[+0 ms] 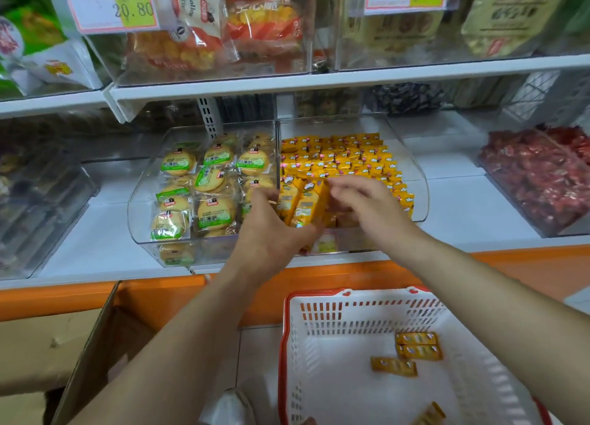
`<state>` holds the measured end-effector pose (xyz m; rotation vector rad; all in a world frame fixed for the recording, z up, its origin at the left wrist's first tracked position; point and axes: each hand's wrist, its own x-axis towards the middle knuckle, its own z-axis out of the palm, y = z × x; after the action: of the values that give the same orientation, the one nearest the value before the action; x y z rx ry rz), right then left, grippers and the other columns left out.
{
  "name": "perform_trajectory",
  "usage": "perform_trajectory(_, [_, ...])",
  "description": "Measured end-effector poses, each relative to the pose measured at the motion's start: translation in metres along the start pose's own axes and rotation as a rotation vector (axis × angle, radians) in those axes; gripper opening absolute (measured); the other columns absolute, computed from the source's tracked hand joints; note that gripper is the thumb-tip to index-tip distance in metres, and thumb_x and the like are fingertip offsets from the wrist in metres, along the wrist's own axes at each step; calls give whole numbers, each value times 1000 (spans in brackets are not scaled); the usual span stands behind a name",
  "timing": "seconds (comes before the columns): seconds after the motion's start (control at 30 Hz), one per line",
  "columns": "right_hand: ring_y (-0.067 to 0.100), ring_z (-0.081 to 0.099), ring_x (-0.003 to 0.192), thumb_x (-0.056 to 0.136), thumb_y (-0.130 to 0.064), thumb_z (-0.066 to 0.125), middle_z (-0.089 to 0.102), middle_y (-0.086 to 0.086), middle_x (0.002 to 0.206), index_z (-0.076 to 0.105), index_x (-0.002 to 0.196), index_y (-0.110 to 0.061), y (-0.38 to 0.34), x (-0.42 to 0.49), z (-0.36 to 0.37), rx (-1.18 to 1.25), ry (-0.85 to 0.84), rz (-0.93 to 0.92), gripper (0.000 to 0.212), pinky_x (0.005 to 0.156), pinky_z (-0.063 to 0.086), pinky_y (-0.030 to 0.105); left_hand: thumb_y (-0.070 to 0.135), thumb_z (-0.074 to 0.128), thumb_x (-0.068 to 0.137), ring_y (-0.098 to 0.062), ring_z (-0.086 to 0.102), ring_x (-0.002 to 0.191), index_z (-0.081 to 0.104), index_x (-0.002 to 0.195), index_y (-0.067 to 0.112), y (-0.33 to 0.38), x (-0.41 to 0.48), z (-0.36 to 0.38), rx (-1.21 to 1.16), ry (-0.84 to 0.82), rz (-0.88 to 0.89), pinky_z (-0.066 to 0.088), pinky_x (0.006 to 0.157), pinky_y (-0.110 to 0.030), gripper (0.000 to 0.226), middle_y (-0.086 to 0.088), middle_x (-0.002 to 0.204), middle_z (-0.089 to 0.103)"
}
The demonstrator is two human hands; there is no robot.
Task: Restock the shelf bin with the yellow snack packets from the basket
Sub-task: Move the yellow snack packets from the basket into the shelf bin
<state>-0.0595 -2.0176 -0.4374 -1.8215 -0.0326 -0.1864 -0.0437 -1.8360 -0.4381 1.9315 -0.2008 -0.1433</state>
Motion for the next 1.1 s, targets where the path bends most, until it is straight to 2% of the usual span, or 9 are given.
perform_trajectory(0.13, [23,74,78,88,-18,65,76,2,90,72,106,-24,-4,-28,-39,423,-16,197,20,64,58,37,26,93,69,-18,74,70,34,125,23,17,-10,45,-17,-106,82,63,60,-36,82,-4,100,70])
perform_trajectory(0.23, [25,73,81,88,-15,72,73,13,102,61,127,-11,-2,-39,-61,348,13,247,40,64,56,33,29,93,70,-8,71,71,31,129,28,25,-16,69,-51,-170,93,60,59,-28,86,1,103,69])
perform_trajectory(0.3, [21,70,68,88,-11,71,70,12,90,59,129,-9,3,-43,-72,402,64,251,42,56,54,28,34,92,69,-4,72,78,31,132,30,27,-18,80,-153,-208,47,57,61,-22,88,3,107,68])
perform_trajectory(0.4, [20,66,56,91,-2,64,67,7,68,61,123,-12,7,-44,-83,517,95,261,34,54,56,30,32,85,77,-2,71,68,34,135,25,27,-17,85,-222,-252,-16,51,54,-14,77,7,96,73])
perform_trajectory(0.5, [25,69,70,90,1,61,71,4,84,65,119,-18,6,-36,-101,489,133,232,35,66,60,36,25,79,87,1,62,55,43,132,23,21,-10,86,-186,-242,-28,45,49,-14,57,14,69,69])
perform_trajectory(0.73, [21,73,85,74,2,72,70,9,92,66,86,-14,8,-36,-106,573,43,222,21,73,59,30,42,87,75,-13,67,68,59,128,23,23,1,91,-357,-107,-117,55,60,-32,62,4,79,74])
perform_trajectory(0.9, [7,60,62,80,-15,79,58,-9,62,58,79,-25,16,-36,-88,241,-88,176,23,55,44,12,40,82,82,-15,76,76,62,123,24,26,6,92,-375,-91,-107,61,60,-30,48,7,89,78])
perform_trajectory(1.0, [9,65,77,79,-15,80,67,3,97,62,116,-40,14,-25,-100,226,-91,152,48,66,51,17,47,76,86,-17,73,91,58,130,29,25,11,88,-311,-61,-135,63,77,-42,51,6,102,75])
perform_trajectory(1.1, [18,67,81,83,-4,76,62,13,112,59,118,-46,15,-13,-117,69,43,11,57,76,59,34,40,65,96,-21,69,91,53,133,30,20,18,79,-269,-52,-142,57,69,-37,40,3,101,75])
